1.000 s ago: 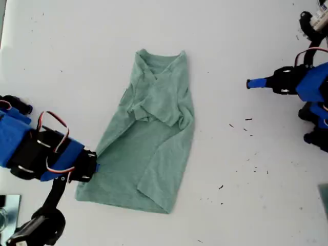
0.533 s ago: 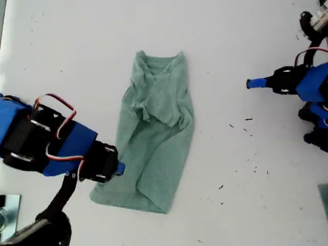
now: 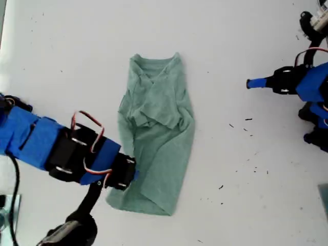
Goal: Fold t shirt
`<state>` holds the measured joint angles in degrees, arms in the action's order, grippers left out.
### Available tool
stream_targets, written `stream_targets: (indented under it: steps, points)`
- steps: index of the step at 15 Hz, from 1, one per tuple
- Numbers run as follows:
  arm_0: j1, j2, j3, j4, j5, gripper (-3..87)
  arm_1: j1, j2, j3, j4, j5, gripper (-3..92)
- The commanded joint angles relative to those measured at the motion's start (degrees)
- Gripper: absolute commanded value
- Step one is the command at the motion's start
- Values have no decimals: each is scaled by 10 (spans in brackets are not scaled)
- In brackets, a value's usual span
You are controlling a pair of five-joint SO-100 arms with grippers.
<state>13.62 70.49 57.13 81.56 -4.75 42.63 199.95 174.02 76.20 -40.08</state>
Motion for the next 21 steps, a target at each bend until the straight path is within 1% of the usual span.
stream_targets:
  steps: [1,2,3,4,6,7,8,10,11,12,13,14,15,16,17,18,19,20,21]
  points:
    - [-26,-37,-33,-133,58,-2,-5,9,40,1,4,164]
    - [-32,-64,-35,-186,87,2,-5,9,40,1,4,164]
    - [-36,-103,-41,-236,128,149,-8,9,40,1,11,164]
    - [-38,-140,-47,-247,133,185,-10,9,40,1,14,164]
    - [-34,-171,-47,-234,127,200,-10,9,40,1,14,164]
    - [-34,-160,-54,-205,126,203,-10,9,40,1,14,164]
    - [-33,-99,-53,-162,121,198,-10,9,40,1,12,164]
    - [-32,74,-43,-69,102,173,-10,9,40,1,10,164]
    - [-32,165,-24,-29,94,187,-10,9,40,1,10,164]
    - [-37,242,3,29,74,184,-8,9,40,1,9,164]
    - [-49,314,70,69,54,156,-6,9,40,1,8,164]
    - [-59,404,210,47,34,137,-5,9,40,1,7,164]
    - [-70,488,374,-7,14,95,-5,9,40,1,17,164]
    - [-83,574,555,-80,-9,35,-5,9,40,1,37,164]
    - [-85,683,741,-185,-43,-1,1,9,40,1,28,164]
    - [-82,802,906,-260,-87,-2,-10,9,40,1,90,164]
    - [-79,915,1030,-277,-128,-2,-48,9,40,1,156,165]
    - [-74,1039,1116,-265,-157,-2,-85,10,38,1,159,161]
    - [-72,1138,1165,-233,-169,-2,-83,10,27,8,144,124]
